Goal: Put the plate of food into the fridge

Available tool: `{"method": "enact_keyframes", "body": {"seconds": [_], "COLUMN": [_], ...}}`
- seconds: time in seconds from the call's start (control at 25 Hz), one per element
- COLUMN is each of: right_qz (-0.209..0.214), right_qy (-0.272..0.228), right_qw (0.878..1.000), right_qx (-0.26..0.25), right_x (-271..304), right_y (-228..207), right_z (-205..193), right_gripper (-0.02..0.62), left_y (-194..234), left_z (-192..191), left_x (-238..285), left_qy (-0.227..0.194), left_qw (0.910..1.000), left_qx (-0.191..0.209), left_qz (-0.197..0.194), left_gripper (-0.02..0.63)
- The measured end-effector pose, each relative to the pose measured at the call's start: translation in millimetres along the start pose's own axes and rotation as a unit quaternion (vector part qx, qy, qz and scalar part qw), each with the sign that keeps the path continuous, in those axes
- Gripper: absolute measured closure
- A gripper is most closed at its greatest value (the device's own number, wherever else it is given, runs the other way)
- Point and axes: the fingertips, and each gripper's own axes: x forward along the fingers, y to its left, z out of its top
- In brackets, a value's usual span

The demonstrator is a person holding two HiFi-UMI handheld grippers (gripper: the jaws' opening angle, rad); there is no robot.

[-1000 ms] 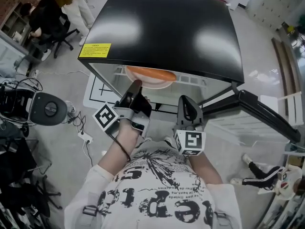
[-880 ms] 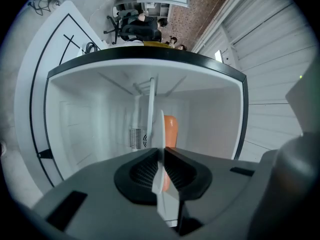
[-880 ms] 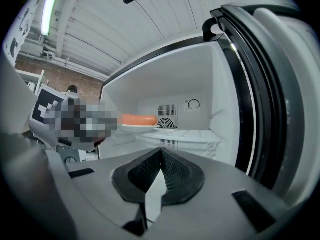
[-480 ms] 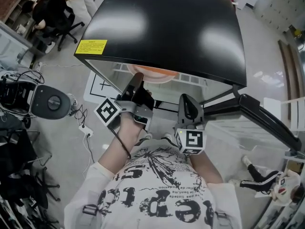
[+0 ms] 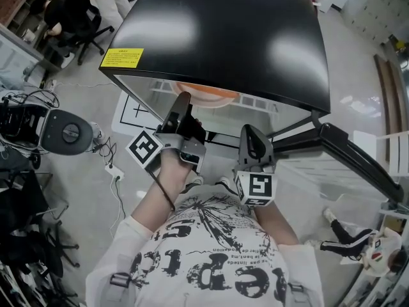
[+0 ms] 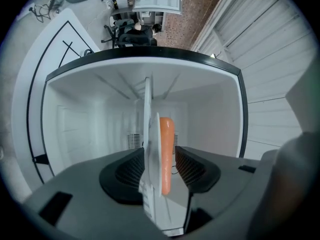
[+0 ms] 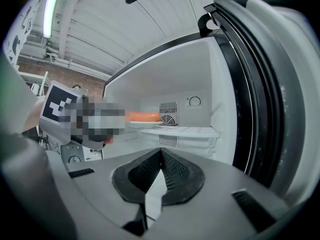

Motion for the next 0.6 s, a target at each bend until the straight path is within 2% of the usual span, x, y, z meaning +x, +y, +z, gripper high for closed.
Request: {"method": "enact_keyframes", "body": {"seconds": [0.16, 0.28, 0.36, 0.44, 0.52, 0.56, 0.6], "right_qz": [-0.002, -0.003, -0.004, -0.004, -0.004, -0.004, -0.003], "right_qy": [-0.002, -0.003, -0.004, -0.002, 0.0, 0.001, 0.001], "right_qw": [1.0, 1.0, 1.0, 1.0, 1.0, 1.0, 1.0], "right_qx": [-0.001, -0.004, -0.005, -0.005, -0.005, -0.006, -0.006], "right_x": [-2.0, -2.3, -2.3, -2.2, -2.0, -1.8, -1.5], "right_y": [-0.3, 0.1, 0.9, 1.6, 3.2, 4.5, 5.9], "right_z": [0.9, 2.3, 2.5, 0.7, -1.4, -1.9, -2.0], "right_gripper": [0.594, 0.594, 0.594, 0.594, 0.594, 0.594, 0.594], "left_y": [-1.3, -9.4, -13.8, -8.4, -1.8, -0.2, 0.3], "left_z": [-1.2, -1.3, -3.6, -3.7, -4.4, -5.7, -7.1], "left_x": [1.7, 5.7, 5.0, -0.6, -8.7, -13.1, -17.4], "left_qy": [0.002, 0.005, 0.012, 0.022, 0.037, 0.044, 0.051], "left_qw": [0.9998, 0.9957, 0.989, 0.9794, 0.9659, 0.9561, 0.9426], "left_qx": [0.02, 0.092, 0.147, 0.201, 0.256, 0.29, 0.33], "left_qz": [0.002, -0.01, -0.017, -0.007, -0.003, -0.003, -0.003], "left_gripper": [0.372, 0.273, 0.249, 0.249, 0.249, 0.249, 0.249]}}
